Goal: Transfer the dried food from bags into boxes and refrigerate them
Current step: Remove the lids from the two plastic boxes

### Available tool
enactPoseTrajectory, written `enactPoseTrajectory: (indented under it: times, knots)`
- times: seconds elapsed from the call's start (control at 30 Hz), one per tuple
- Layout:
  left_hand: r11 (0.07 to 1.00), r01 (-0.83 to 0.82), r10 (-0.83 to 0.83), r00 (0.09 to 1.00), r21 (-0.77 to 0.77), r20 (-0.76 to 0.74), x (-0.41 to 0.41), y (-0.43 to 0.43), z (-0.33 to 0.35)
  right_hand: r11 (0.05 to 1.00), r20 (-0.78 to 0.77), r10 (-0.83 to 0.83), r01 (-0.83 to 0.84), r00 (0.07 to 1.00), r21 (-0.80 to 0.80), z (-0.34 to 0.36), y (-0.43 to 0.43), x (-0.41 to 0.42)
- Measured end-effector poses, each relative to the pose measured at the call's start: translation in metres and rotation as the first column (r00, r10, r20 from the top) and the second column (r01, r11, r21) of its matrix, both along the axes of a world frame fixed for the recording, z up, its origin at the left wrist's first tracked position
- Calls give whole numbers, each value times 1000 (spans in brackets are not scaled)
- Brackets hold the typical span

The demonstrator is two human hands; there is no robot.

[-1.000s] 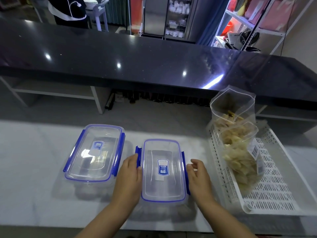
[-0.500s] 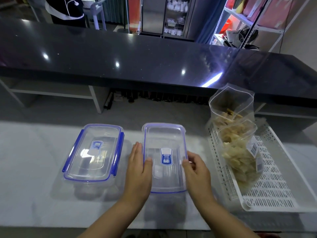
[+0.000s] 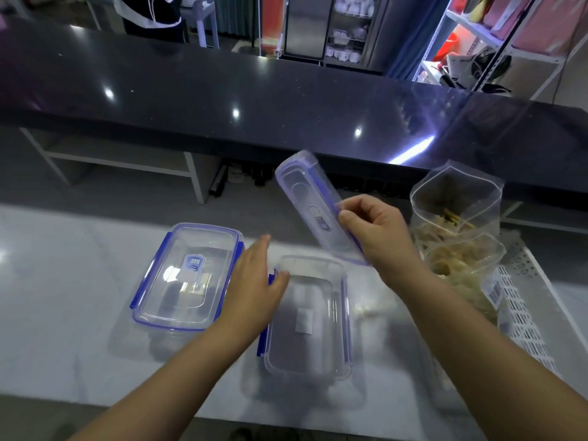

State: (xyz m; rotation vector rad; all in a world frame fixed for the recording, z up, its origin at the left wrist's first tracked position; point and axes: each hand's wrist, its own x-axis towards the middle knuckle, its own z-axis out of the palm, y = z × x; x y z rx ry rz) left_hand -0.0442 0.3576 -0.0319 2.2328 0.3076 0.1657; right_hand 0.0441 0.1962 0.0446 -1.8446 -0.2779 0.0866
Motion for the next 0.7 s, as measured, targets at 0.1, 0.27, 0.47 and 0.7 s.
enactPoseTrajectory:
  times: [0.1, 0.27, 0.47, 0.7]
  knots:
    - [980, 152, -140, 985, 127, -98, -9, -1, -15, 963, 177, 15, 34, 984, -269, -30, 7, 15]
    - [942, 274, -229, 947, 196, -225, -19, -6, -37, 770, 271, 199, 21, 942, -638, -80, 14, 38]
    - [935, 246, -202, 962, 255, -186, -30, -12, -43, 662, 21, 180, -105, 983, -742, -106, 27, 59]
    - [942, 229, -182, 963, 245, -198, -30, -15, -46, 688, -106, 126, -164, 986, -707, -115, 27, 66]
